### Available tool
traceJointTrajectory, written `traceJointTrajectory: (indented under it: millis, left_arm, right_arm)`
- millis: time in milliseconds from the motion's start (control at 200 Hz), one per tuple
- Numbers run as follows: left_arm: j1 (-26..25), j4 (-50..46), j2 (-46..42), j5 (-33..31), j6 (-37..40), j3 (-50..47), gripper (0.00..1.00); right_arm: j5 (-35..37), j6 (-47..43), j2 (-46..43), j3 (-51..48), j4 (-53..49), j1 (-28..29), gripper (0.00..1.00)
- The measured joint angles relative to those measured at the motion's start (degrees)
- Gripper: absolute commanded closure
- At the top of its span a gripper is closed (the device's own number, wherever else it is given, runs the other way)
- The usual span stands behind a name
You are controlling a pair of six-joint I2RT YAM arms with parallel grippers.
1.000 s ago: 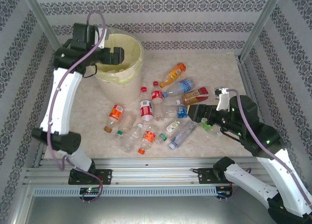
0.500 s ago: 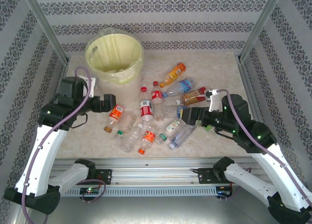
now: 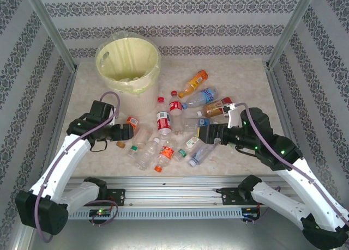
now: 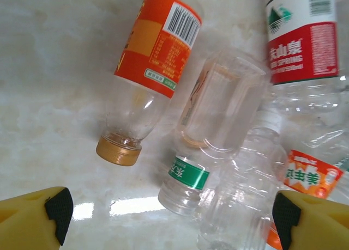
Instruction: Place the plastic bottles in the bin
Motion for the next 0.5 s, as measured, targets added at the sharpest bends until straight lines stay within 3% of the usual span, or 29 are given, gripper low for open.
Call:
traceJointTrajectory:
  millis: [500]
  left_arm:
    - [0.0,9.57,13.75,-4.13,-2.32,-1.92,0.19]
  right_arm:
    - [0.0,1.25,-0.9,-2.05,1.29,0.74,0.02]
